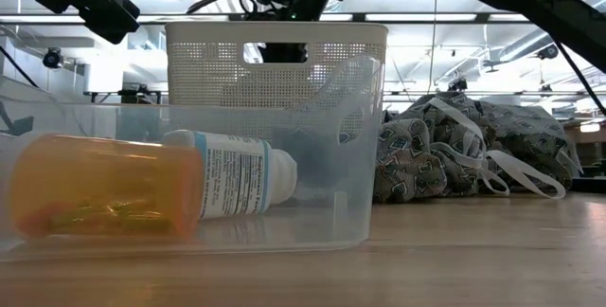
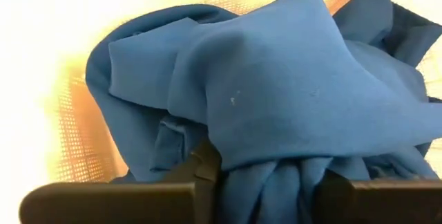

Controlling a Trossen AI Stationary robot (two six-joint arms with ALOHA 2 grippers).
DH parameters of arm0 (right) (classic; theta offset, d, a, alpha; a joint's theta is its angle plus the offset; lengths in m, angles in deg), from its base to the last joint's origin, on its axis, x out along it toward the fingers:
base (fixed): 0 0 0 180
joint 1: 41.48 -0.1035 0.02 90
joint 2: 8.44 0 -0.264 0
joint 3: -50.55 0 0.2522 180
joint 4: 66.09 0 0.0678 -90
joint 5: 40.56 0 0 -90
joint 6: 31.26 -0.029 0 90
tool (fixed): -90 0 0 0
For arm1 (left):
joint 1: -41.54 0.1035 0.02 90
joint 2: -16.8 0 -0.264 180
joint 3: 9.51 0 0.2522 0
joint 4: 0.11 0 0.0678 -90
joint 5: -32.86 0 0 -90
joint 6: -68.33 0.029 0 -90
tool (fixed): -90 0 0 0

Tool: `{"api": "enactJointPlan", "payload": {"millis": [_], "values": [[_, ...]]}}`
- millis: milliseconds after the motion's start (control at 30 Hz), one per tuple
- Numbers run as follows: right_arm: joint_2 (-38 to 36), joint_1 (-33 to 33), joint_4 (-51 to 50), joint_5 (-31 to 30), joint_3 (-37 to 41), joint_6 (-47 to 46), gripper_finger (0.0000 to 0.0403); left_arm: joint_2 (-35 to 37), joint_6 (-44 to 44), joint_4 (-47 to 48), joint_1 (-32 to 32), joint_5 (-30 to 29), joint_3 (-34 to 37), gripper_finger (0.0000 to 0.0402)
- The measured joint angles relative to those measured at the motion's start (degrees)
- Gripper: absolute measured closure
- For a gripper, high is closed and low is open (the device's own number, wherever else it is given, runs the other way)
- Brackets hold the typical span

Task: Pick & Place Medicine items
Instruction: Put the blue lapover patient gown into the white laundry bin

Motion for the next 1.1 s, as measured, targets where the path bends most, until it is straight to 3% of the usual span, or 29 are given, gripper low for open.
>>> {"api": "enactJointPlan", "payload": {"millis": [333, 900, 1100], "values": [[0.0, -0.11, 0.16, -0.36, 0.0, -11.68, 0.0292, 0.0, 0.0, 0.0, -0.02, 0.0, 0.0, 0.0176], [-0.09, 0.24, 3.26, -0.54, 0.0, -16.42, 0.0079, 0.0, 0.0, 0.0, -0.01, 0.0, 0.0, 0.0176], [-0.09, 0.3, 3.26, -0.52, 0.0, -14.92, 0.0035, 0.02, 0.0, 0.0, 0.0, 0.0, 0.01, 0.0176]]}}
